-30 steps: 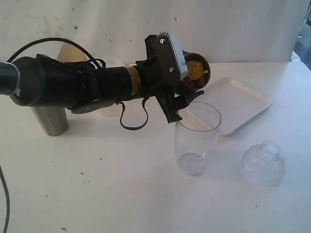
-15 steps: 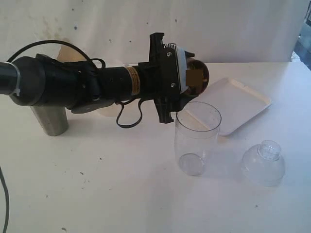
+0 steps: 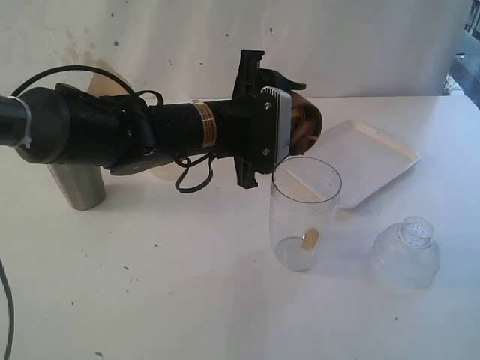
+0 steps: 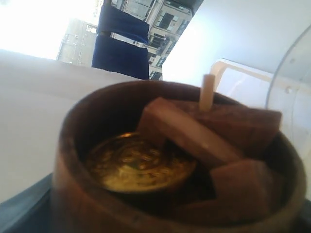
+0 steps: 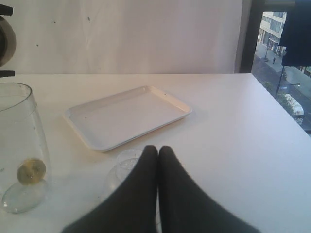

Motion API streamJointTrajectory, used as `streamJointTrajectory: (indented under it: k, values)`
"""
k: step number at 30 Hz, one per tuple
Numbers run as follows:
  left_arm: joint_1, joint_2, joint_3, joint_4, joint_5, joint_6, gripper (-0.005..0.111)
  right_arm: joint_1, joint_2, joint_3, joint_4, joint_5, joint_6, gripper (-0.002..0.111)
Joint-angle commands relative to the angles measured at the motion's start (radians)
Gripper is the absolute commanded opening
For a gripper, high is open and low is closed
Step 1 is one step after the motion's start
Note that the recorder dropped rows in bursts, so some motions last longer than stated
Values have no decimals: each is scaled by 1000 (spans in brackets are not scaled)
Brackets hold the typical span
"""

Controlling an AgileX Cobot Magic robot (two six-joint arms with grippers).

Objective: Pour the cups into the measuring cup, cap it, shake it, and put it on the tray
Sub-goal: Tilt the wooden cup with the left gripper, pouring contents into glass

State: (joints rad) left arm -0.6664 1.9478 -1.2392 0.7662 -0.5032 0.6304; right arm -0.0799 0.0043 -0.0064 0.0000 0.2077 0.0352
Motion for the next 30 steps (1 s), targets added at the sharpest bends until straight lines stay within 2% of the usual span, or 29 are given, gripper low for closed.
streamJointTrajectory:
  k: [1,8,18,30]
  values:
    - [-4,-16,-9,-4,-20,51,0,1,-4,6,0,-5,3,0]
    - [-4,-16,-9,-4,-16,185,0,1,-4,6,0,-5,3,0]
    - [-4,-3,-24,-4,-18,270,0,1,-4,6,0,-5,3,0]
    - [-4,14,-37,5,-51,467,0,1,-4,6,0,-5,3,0]
